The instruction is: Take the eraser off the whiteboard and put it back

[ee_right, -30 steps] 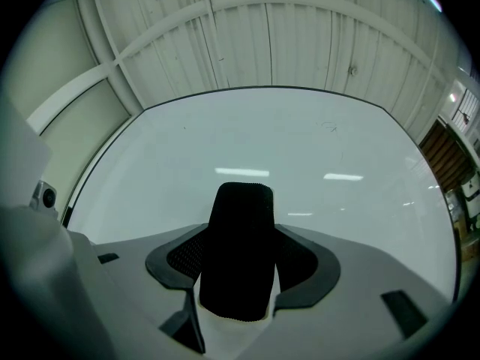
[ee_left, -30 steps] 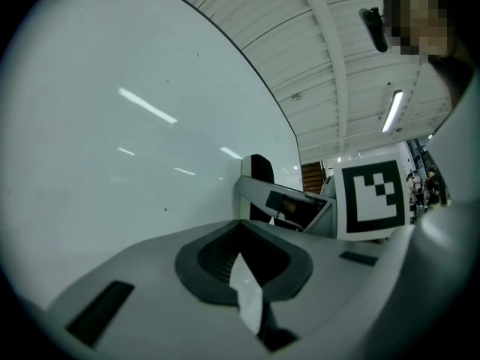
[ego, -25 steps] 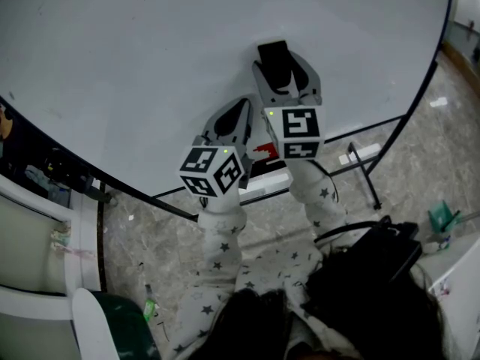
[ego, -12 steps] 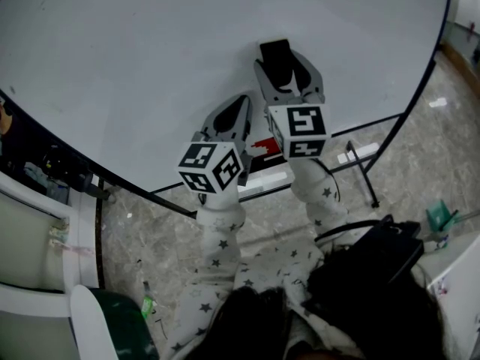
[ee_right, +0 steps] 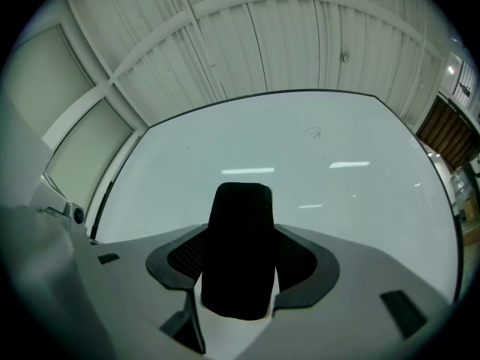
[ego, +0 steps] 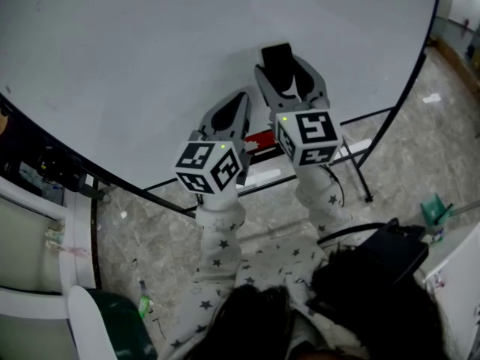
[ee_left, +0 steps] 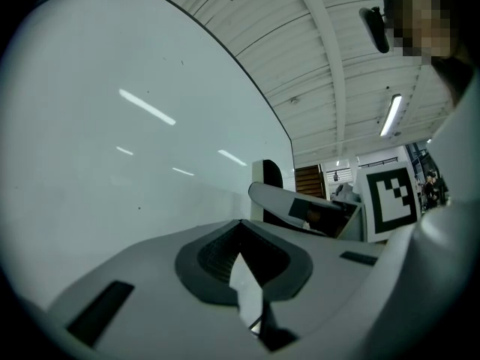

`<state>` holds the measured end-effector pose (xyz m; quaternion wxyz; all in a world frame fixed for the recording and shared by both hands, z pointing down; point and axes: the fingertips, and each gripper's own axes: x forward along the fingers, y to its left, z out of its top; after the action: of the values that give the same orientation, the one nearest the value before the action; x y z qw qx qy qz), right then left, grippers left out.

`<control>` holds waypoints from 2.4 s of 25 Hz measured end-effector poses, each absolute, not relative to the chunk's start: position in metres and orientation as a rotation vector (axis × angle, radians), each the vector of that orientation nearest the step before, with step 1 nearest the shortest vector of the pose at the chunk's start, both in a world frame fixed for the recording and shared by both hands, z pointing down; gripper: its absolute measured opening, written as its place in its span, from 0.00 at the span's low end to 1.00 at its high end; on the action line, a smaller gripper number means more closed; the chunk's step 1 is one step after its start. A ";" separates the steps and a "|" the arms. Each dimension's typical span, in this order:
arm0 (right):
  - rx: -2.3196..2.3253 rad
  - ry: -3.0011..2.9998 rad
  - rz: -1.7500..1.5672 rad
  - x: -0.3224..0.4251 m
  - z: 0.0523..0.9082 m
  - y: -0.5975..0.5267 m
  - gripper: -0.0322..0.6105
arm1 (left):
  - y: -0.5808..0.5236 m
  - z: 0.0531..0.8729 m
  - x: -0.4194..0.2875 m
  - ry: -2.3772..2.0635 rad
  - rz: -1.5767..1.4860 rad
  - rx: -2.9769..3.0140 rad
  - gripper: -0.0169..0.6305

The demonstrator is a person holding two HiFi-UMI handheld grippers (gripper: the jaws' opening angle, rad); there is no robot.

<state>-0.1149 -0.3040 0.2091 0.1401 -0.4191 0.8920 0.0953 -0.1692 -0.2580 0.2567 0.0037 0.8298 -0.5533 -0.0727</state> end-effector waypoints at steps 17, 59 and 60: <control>-1.126 2.603 0.184 -0.025 0.206 -0.258 0.45 | -0.237 0.247 -0.083 -1.645 -0.246 2.648 0.03; -1.069 2.599 0.222 -0.034 0.203 -0.254 0.45 | -0.225 0.245 -0.078 -1.629 -0.229 2.674 0.03; -1.064 2.597 0.230 -0.035 0.202 -0.253 0.45 | -0.225 0.245 -0.077 -1.630 -0.229 2.676 0.03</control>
<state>-0.0354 -0.2531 0.2018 0.1619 -0.3729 0.9101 0.0805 -0.0771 -0.2247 0.2454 0.0001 0.8518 -0.5188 -0.0728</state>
